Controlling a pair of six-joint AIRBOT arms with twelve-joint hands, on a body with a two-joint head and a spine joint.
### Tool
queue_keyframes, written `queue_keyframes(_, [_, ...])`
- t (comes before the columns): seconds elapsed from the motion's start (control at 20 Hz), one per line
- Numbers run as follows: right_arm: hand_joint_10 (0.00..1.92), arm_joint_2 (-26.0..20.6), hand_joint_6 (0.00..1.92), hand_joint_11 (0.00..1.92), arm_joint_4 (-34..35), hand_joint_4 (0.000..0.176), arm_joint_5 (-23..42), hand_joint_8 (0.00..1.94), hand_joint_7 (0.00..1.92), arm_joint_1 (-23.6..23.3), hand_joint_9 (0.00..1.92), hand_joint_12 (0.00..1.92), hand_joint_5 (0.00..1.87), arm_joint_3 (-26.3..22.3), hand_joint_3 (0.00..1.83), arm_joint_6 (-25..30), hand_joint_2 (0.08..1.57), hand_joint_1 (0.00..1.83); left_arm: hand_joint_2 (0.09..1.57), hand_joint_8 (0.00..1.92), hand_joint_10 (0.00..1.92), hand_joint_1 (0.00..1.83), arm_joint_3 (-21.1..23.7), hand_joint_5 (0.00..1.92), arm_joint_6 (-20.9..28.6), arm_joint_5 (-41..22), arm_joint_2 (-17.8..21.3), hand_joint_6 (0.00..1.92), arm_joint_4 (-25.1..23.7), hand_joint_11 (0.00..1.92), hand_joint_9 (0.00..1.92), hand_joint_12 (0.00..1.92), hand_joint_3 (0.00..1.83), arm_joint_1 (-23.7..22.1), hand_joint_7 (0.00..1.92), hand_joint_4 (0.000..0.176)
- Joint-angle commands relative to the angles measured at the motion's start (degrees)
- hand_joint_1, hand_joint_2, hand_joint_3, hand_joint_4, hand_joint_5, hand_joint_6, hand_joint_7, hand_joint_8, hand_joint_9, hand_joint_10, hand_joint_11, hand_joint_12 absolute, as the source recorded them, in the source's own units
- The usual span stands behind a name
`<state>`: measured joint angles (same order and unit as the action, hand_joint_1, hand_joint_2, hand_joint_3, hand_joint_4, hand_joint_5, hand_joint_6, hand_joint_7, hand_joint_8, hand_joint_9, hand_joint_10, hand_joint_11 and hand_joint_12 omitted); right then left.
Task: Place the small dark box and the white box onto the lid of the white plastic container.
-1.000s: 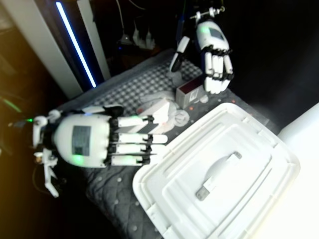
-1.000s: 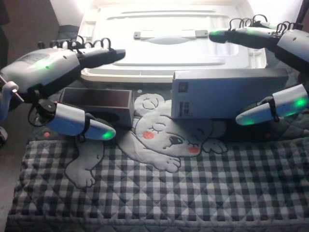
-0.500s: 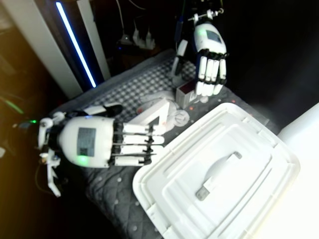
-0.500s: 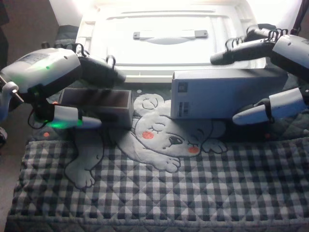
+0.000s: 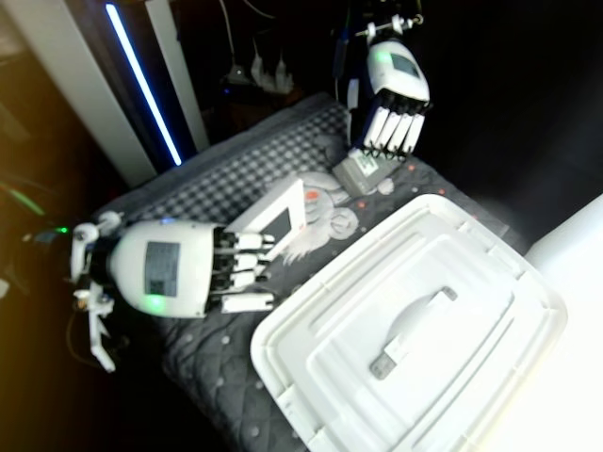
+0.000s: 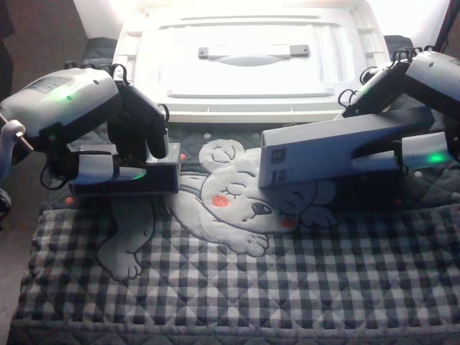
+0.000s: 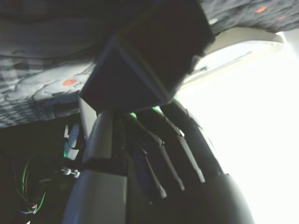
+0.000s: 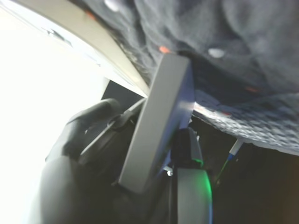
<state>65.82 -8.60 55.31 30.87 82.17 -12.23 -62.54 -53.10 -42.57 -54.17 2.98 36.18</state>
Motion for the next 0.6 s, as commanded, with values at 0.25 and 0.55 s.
queue_keyframes(0.25, [0.99,-0.6,0.03,0.6,1.6,0.0,6.8,0.68,1.29,-0.5,1.11,1.58,1.39,0.2,0.0,0.1,0.99,1.31,1.08,0.85,1.12,1.39,-0.6,0.94,0.1,-6.6,-0.2,0.83,0.3,0.78,0.97,1.32,0.0,-0.3,1.12,0.0])
queue_keyframes(0.55, [1.22,-0.6,0.05,0.8,1.6,0.0,7.1,0.82,1.21,-0.5,1.03,1.73,1.39,0.3,0.0,0.1,1.01,1.3,1.08,0.82,1.08,1.39,-0.8,0.88,0.2,-6.4,-0.6,1.03,0.3,0.65,1.0,1.26,0.0,-0.3,1.1,0.0])
